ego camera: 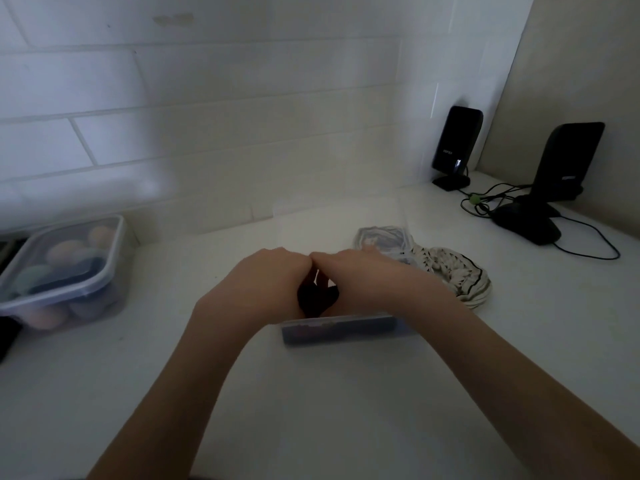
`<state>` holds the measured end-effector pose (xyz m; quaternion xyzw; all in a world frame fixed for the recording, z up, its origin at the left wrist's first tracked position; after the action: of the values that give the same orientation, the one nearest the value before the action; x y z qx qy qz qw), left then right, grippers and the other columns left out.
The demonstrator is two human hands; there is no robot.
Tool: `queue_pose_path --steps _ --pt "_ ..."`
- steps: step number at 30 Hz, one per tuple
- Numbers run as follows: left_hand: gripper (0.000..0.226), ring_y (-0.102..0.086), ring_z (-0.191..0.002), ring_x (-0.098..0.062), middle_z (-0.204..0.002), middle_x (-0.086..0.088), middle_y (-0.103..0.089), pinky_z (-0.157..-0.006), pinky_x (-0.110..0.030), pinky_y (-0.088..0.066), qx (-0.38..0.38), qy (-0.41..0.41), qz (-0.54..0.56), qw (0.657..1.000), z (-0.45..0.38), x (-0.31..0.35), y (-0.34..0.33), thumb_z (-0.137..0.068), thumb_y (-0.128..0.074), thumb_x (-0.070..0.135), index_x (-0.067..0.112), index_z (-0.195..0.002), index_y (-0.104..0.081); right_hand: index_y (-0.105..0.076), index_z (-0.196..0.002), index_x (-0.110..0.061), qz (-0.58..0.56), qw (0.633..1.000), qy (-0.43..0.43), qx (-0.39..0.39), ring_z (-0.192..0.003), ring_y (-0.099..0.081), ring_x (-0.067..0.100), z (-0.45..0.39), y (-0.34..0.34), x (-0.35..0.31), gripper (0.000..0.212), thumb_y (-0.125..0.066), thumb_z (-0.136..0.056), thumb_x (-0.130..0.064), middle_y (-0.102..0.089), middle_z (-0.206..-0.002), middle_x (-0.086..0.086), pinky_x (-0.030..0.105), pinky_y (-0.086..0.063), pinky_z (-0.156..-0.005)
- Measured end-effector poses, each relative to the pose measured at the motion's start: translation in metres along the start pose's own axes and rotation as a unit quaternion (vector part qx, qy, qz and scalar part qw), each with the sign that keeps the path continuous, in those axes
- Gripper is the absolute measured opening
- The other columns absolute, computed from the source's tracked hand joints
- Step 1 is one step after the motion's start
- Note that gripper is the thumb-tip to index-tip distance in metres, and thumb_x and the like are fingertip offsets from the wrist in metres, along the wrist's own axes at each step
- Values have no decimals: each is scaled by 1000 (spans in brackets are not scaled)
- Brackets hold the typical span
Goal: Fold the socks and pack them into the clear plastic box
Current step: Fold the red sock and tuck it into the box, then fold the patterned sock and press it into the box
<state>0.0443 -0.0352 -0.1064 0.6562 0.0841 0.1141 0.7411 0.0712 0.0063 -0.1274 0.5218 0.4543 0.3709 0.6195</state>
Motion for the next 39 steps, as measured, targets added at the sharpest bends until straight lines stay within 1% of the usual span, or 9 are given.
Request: queue_pose_path --steps 4,8,14,20,27,32,34,37,39 --pt "45 -61 -102 -18 -117 1 -62 -86 -33 -51 -44 5 72 996 7 -7 1 -77 -69 19 23 -120 -57 -49 -119 -34 -140 987 -11 -77 -101 -57 7 12 13 10 54 -76 -72 -39 -60 -116 -12 20 -44 -77" --pt "45 -56 -110 -19 -122 -2 -58 -94 -36 -48 -30 12 62 998 14 -12 8 -82 -67 14 23 -124 -55 -53 -112 -44 -176 983 -47 -32 -101 -51 -2 30 49 35 49 -76 -70 -40 -54 -110 -22 21 -42 -80" --pt "26 -59 -108 -24 -120 -6 -58 -95 -37 -47 30 21 88 995 15 -7 24 -89 -56 7 22 -106 -67 -66 -77 -24 -132 984 -113 -50 -60 -66 0 61 70 67 10 -72 -76 -32 -72 -70 -8 20 -45 -63" --pt "32 -61 -100 -22 -110 -4 -66 -92 -37 -49 86 -25 122 988 12 19 32 -86 -49 3 22 -101 -69 -75 -83 -25 -120 961 -129 -214 -69 -68 -5 75 39 58 14 -63 -84 -33 -75 -74 -15 15 -47 -60" --pt "36 -60 -102 -23 -111 -6 -69 -93 -36 -44 94 -153 164 970 -14 65 23 -88 -45 1 21 -102 -72 -71 -99 -24 19 966 -173 -189 -79 -64 21 56 26 71 24 -60 -81 -36 -71 -94 3 28 -48 -68" --pt "46 -62 -101 -22 -113 -3 -70 -93 -35 -46 48 -177 143 973 -25 79 2 -81 -42 -4 23 -102 -73 -71 -81 -27 -54 974 -142 -169 -56 -58 -2 51 28 76 10 -62 -84 -25 -67 -69 -13 12 -42 -55" --pt "42 -62 -101 -19 -112 -1 -70 -94 -34 -47 54 -181 146 971 -26 78 1 -83 -44 -2 22 -102 -72 -72 -82 -25 -143 974 -151 -83 -61 -65 -4 54 51 96 9 -65 -84 -21 -72 -69 -10 15 -47 -64" --pt "38 -61 -102 -16 -111 0 -70 -95 -32 -46 73 -190 169 964 -24 75 3 -84 -45 -2 19 -100 -73 -64 -78 -27 -137 969 -199 57 -60 -62 6 61 79 143 9 -65 -85 -21 -66 -70 -5 19 -44 -54" --pt "37 -62 -99 -17 -108 -2 -71 -94 -34 -47 99 -202 198 954 -21 72 9 -82 -46 -5 16 -97 -74 -63 -84 -27 -105 961 -254 -26 -69 -61 9 64 53 161 8 -70 -80 -24 -63 -81 -6 21 -42 -54"
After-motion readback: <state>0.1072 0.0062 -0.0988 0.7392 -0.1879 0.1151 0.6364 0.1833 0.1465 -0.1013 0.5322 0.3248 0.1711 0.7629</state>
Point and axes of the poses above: each hand's wrist, its own z-axis away from the middle knuckle, its own y-axis out of the back of the hand, x = y × z, the point moved 10 cm from there along -z, towards the middle knuckle
